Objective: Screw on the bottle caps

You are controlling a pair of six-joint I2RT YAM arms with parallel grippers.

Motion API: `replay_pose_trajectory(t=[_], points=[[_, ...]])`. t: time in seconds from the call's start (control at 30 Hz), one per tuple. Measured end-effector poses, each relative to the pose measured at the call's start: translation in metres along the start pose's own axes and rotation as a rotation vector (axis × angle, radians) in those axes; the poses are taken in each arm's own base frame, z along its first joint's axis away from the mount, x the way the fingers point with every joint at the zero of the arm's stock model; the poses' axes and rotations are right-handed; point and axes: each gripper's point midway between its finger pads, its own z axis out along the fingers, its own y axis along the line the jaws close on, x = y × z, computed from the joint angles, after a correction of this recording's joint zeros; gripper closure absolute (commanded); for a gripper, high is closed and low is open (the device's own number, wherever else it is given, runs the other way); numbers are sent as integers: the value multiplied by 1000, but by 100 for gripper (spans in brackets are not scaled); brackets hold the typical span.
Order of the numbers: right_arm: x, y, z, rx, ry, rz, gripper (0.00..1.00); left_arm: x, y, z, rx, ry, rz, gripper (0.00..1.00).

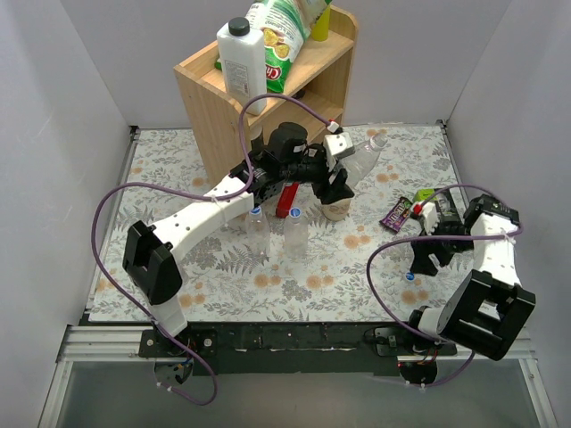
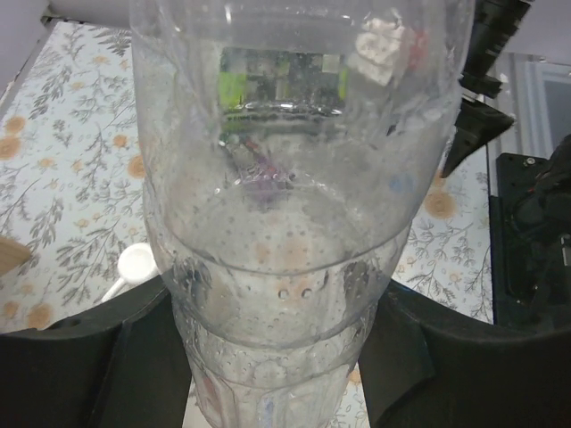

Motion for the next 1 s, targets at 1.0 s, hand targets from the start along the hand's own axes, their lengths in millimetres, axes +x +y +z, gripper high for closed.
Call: replay_pose_trajectory(t=[1.0], points=[[57,1,59,-89,98,-625,39,11,-8,-8,-21,56,1,100]])
